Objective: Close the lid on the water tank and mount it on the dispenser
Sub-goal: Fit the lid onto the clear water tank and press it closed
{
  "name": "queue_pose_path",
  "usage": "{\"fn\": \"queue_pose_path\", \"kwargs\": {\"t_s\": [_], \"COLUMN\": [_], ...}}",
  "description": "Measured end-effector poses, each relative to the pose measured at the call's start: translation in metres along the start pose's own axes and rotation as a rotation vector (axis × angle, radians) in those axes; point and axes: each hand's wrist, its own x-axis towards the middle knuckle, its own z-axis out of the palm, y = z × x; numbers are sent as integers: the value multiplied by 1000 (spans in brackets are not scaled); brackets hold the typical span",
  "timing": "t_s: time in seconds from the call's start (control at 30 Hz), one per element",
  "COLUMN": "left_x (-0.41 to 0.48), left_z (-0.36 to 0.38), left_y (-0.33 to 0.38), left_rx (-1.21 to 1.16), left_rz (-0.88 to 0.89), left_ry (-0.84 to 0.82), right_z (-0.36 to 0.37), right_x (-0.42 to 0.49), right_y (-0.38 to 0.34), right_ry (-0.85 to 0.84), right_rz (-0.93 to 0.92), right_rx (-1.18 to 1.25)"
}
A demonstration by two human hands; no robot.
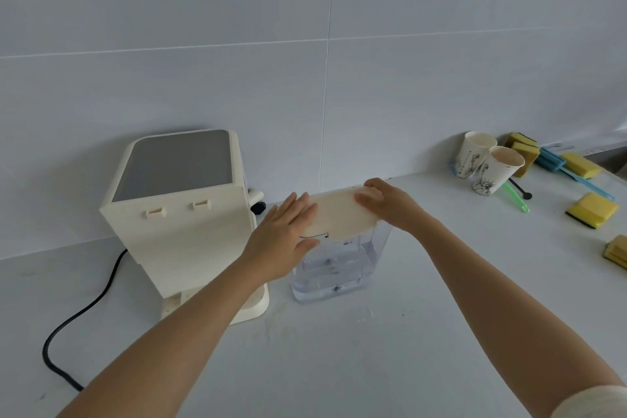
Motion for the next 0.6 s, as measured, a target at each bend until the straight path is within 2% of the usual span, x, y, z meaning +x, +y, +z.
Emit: {"fn": "queue_pose_path", "kwargs": {"t_s": [0.33,0.6], "left_x": [11,7], "left_z": [-21,-15], "left_y": [-16,-18], "left_rx": [-98,-232], "left_rz": [-36,-30], "left_ry": [-189,-166], "right_z": [5,9], "right_x": [-29,-33], "right_y": [21,23], "right_ry": [-11,17], "right_rz": [12,-16], "right_rx": [217,222]}}
